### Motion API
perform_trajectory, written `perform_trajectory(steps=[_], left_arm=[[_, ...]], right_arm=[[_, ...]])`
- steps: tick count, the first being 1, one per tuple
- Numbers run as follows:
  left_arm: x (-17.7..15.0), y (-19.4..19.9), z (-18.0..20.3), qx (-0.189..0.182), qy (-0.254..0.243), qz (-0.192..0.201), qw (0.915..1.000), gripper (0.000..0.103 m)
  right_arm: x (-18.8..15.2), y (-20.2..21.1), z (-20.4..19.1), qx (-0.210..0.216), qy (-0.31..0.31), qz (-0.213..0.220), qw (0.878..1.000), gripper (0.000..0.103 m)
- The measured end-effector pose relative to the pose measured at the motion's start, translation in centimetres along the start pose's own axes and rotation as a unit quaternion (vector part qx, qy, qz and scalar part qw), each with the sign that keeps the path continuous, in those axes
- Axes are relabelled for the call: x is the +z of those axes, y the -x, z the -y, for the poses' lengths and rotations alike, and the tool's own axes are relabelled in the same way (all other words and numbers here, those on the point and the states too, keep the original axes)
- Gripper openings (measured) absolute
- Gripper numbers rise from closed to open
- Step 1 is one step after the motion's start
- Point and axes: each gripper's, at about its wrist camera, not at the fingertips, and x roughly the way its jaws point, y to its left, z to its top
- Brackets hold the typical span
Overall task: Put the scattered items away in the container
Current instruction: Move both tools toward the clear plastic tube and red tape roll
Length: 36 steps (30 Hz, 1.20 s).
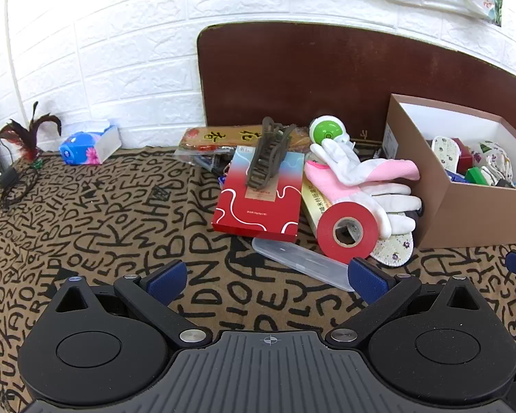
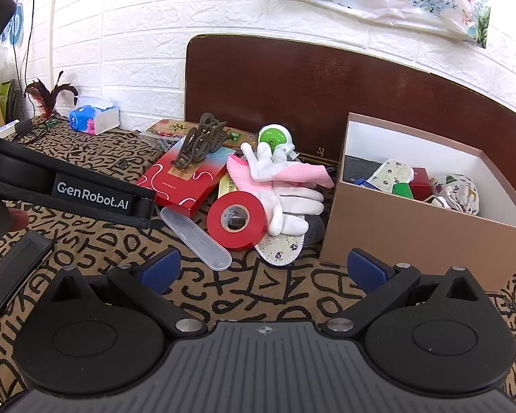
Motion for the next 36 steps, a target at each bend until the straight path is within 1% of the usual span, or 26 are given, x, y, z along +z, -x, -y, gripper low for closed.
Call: perform_trajectory(steps=[18, 36], left_arm=[[0.5, -1.4, -0.5, -0.001, 0.007, -0.019, 0.9998, 0.103], [0.9, -4.7, -1.0, 0.003, 0.011, -0.052, 0.9986, 0.103]], right_arm=[[0.2, -1.1, -0.3, 0.004, 0.006, -0.011, 1.000, 0.103], [0.3, -4.1, -0.4, 0.017, 0.011, -0.039, 0.999, 0.103]])
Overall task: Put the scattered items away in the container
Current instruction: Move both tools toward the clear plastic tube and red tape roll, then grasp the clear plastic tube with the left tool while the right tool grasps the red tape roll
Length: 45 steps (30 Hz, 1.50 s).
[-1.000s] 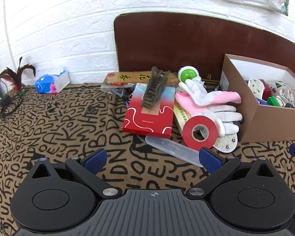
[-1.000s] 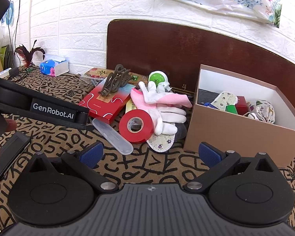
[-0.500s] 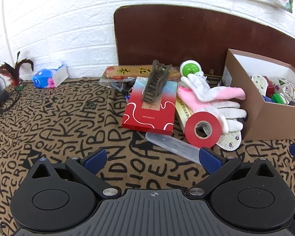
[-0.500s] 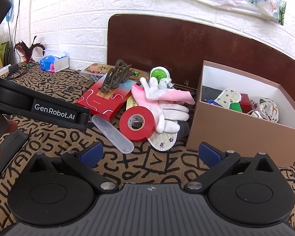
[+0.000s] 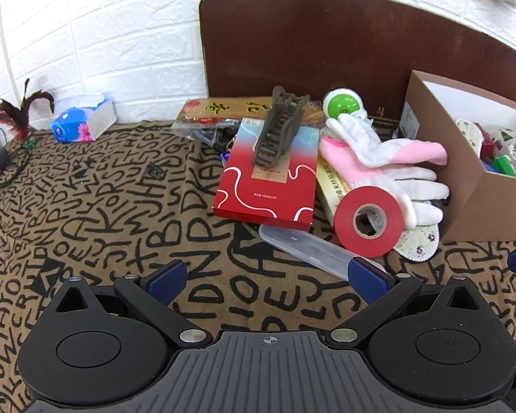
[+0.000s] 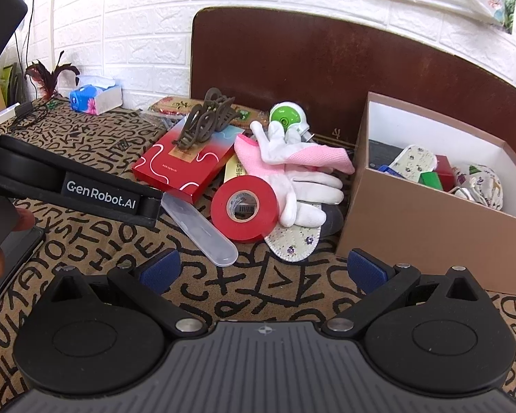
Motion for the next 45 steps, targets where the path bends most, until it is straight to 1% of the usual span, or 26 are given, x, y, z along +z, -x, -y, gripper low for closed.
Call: perform_trajectory(steps=[5, 8, 11, 15, 17, 22, 23, 24, 25, 26, 29, 32, 33, 34, 36, 38, 39, 43, 44, 45], left_arm=[[0.3, -1.4, -0.3, 0.000, 0.001, -0.013, 0.9999, 0.103], [0.4, -2.4, -0.4, -0.008, 0.000, -0.019, 0.9998, 0.103], [0.5, -3.2, -0.8, -0.030, 0.001, -0.020, 0.9993, 0.103], [0.8, -4.3, -1.3, -0.060, 0.003, -0.020, 0.9980, 0.100], [1.0, -4.9, -1.4, -0.076, 0.001, -0.023, 0.9968, 0.098], [1.4, -6.7, -1.8, -0.118, 0.012, -0.045, 0.9919, 0.093], [1.5, -7.1, -1.8, -0.122, 0.016, -0.052, 0.9910, 0.090], [1.5, -7.6, -1.8, -0.123, 0.020, -0.058, 0.9905, 0.085], [1.6, -8.1, -1.7, -0.122, 0.021, -0.064, 0.9903, 0.083], [1.7, -8.7, -1.7, -0.121, 0.022, -0.071, 0.9899, 0.081], [1.9, -10.1, -1.9, -0.124, 0.045, -0.094, 0.9869, 0.081], [2.1, -10.5, -2.7, -0.129, 0.074, -0.093, 0.9845, 0.082], [2.3, -10.7, -2.7, -0.130, 0.076, -0.094, 0.9841, 0.082], [2.4, -10.9, -2.6, -0.130, 0.076, -0.094, 0.9841, 0.082], [2.5, -11.3, -2.3, -0.126, 0.072, -0.092, 0.9851, 0.084], [2.8, -11.6, -1.8, -0.121, 0.065, -0.087, 0.9866, 0.086], [2.8, -11.8, -1.5, -0.117, 0.062, -0.085, 0.9876, 0.086], [3.2, -12.5, -0.3, -0.092, 0.037, -0.073, 0.9924, 0.084], [3.3, -12.7, 0.0, -0.087, 0.030, -0.069, 0.9934, 0.081], [3.3, -12.7, 0.3, -0.076, 0.017, -0.065, 0.9948, 0.069]], right_arm=[[0.3, -1.3, -0.2, 0.007, 0.006, -0.011, 1.000, 0.103], [0.4, -2.1, -0.3, 0.013, 0.005, -0.018, 1.000, 0.103], [0.5, -3.0, -0.4, 0.028, 0.010, -0.025, 0.999, 0.103], [0.4, -3.7, -0.5, 0.074, 0.016, -0.018, 0.997, 0.103], [0.5, -4.2, -0.8, 0.089, 0.021, -0.013, 0.996, 0.102], [1.0, -5.7, -1.4, 0.089, 0.054, -0.002, 0.995, 0.094], [1.1, -6.1, -1.4, 0.090, 0.059, -0.001, 0.994, 0.092], [1.2, -6.4, -1.4, 0.093, 0.062, -0.001, 0.994, 0.087], [1.3, -6.7, -1.5, 0.096, 0.066, -0.002, 0.993, 0.084], [1.3, -7.0, -1.6, 0.100, 0.073, -0.004, 0.992, 0.083], [1.4, -7.6, -1.8, 0.092, 0.084, 0.001, 0.992, 0.081], [1.8, -7.7, -1.0, 0.077, 0.072, 0.014, 0.994, 0.078], [1.9, -7.8, -0.7, 0.073, 0.066, 0.016, 0.995, 0.074], [2.1, -8.0, -0.3, 0.070, 0.063, 0.015, 0.995, 0.073], [2.2, -8.4, 0.2, 0.059, 0.059, 0.013, 0.996, 0.065], [2.1, -8.8, 0.6, 0.047, 0.051, 0.012, 0.998, 0.062], [2.1, -9.0, 0.9, 0.041, 0.045, 0.011, 0.998, 0.060], [2.1, -9.9, 1.3, 0.021, 0.033, 0.012, 0.999, 0.054], [2.1, -10.3, 1.4, 0.020, 0.035, 0.011, 0.999, 0.053], [2.1, -10.5, 1.3, 0.017, 0.039, 0.012, 0.999, 0.047]])
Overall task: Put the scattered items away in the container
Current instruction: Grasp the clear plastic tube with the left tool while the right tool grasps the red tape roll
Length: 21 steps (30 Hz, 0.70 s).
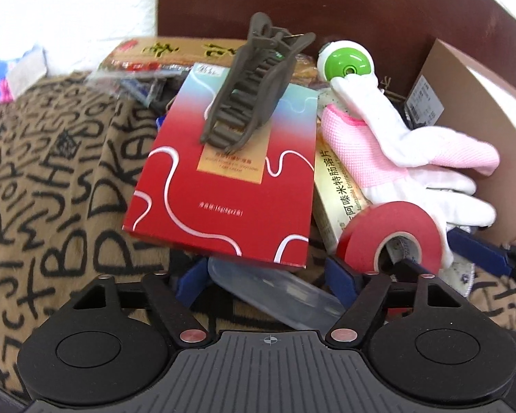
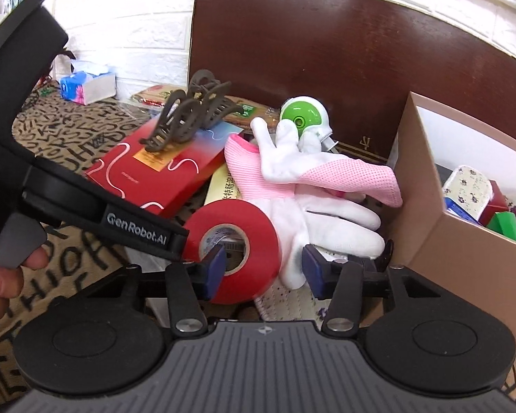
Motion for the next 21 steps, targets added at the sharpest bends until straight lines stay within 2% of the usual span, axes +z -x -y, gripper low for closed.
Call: perform_trajectory(steps=[1, 2, 3, 5, 9, 13, 14, 15, 17, 20, 21], left_arm=[[0.0, 0.0, 0.4, 0.020, -0.015, 0.004, 0.9997, 0.057], [-0.1, 0.2, 0.6, 0.031, -0.025, 0.008, 0.9992, 0.041], [-0.3, 0.4, 0.5, 0.023, -0.026, 0.008, 0.9994, 0.034], [-0.8, 1.0, 0.1, 0.003, -0.024, 0.004, 0.9997, 0.030], [-2.4, 2.5, -0.5, -0.009, -0.048, -0.007, 0.9988, 0.029], [-3.5, 4.1, -1.2, -0.015, -0.052, -0.015, 0.9984, 0.028], [-3.8, 4.5, -1.4, -0.010, -0.053, -0.014, 0.9985, 0.029], [-4.0, 4.9, -1.4, -0.005, -0.053, -0.014, 0.9985, 0.048], [-4.6, 6.3, -1.3, 0.003, -0.053, -0.011, 0.9985, 0.054], [-5.6, 8.4, -0.8, 0.000, -0.067, 0.003, 0.9977, 0.073], [-5.9, 8.8, -0.7, -0.001, -0.073, 0.006, 0.9973, 0.078]], right_arm=[[0.0, -0.2, -0.1, -0.005, 0.008, 0.002, 1.000, 0.041], [0.0, -0.3, -0.4, -0.009, 0.018, 0.003, 1.000, 0.041], [0.0, -0.3, -0.6, -0.012, 0.028, 0.005, 1.000, 0.038], [-0.2, 0.1, -1.0, -0.016, 0.040, 0.008, 0.999, 0.035], [-0.4, 1.3, -0.9, -0.014, 0.041, 0.007, 0.999, 0.030], [-0.6, 2.2, -0.8, -0.019, 0.047, -0.001, 0.999, 0.013], [-0.7, 2.3, -0.8, -0.016, 0.047, -0.005, 0.999, 0.012], [-0.7, 2.5, -0.8, -0.013, 0.047, -0.008, 0.999, 0.011], [-0.9, 2.9, -0.9, 0.001, 0.037, -0.010, 0.999, 0.011], [-0.7, 3.6, -1.4, -0.001, 0.035, 0.016, 0.999, 0.013], [-0.5, 3.8, -1.6, -0.004, 0.041, 0.024, 0.999, 0.019]])
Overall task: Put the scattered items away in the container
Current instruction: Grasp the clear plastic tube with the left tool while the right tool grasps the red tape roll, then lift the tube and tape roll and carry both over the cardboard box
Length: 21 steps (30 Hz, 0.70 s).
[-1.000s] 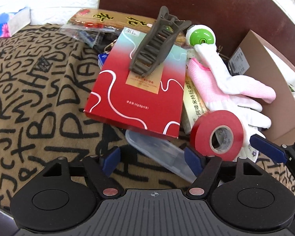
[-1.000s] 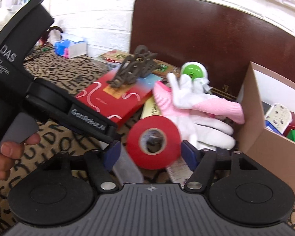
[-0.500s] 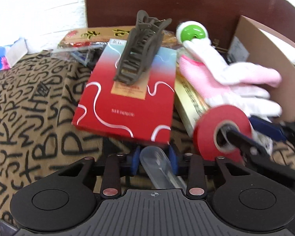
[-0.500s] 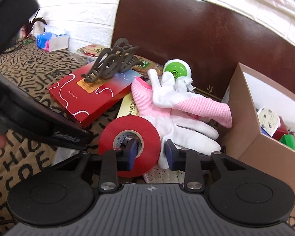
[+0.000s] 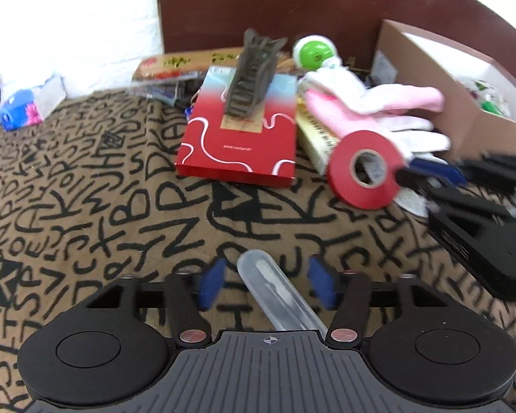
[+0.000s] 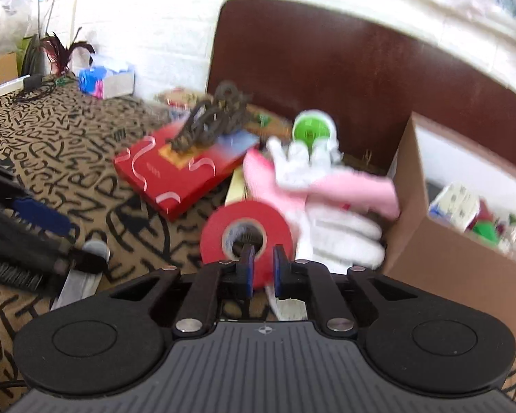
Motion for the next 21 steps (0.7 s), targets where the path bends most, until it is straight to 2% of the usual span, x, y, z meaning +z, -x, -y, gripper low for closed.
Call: perform_trajectory(steps=[1, 3, 5, 7, 8, 9, 12, 16, 21], left_arm=[[-0.2, 0.2, 0.3, -0.003, -0.006, 0.000, 1.0000, 0.079], [-0.7, 0.0, 0.7, -0.011, -0.007, -0.011, 0.9999, 0.079], [-0.9, -0.9, 1.1, -0.011, -0.001, -0.029, 0.9995, 0.078], [-1.3, -1.7, 1.1, -0.011, 0.002, -0.036, 0.9993, 0.071], [-1.4, -2.2, 1.1, -0.010, 0.001, -0.043, 0.9990, 0.050], [-1.6, -2.3, 0.9, -0.005, 0.000, -0.037, 0.9993, 0.042], [-1.0, -2.5, 0.1, -0.006, 0.004, -0.031, 0.9995, 0.027], [0.0, -3.3, -1.3, -0.001, 0.021, -0.029, 0.9993, 0.025], [-0.1, -2.9, -2.0, 0.008, 0.025, -0.030, 0.9992, 0.026]], right_arm=[[0.2, 0.0, -0.2, -0.001, 0.006, 0.007, 1.000, 0.033], [0.4, -0.5, -0.4, -0.006, 0.017, 0.014, 1.000, 0.049], [0.6, -1.5, -0.5, -0.013, 0.026, 0.009, 1.000, 0.047], [0.6, -2.5, -0.1, -0.009, 0.018, -0.004, 1.000, 0.042], [0.5, -2.8, 0.1, -0.005, 0.010, -0.009, 1.000, 0.041], [0.4, -3.2, 0.2, -0.006, 0.008, -0.012, 1.000, 0.040], [0.1, -4.2, 0.2, -0.013, 0.009, -0.020, 1.000, 0.034], [0.5, -3.6, 0.5, -0.003, 0.006, -0.026, 1.000, 0.027], [-0.5, -0.9, 1.4, 0.061, -0.012, -0.062, 0.996, 0.027]])
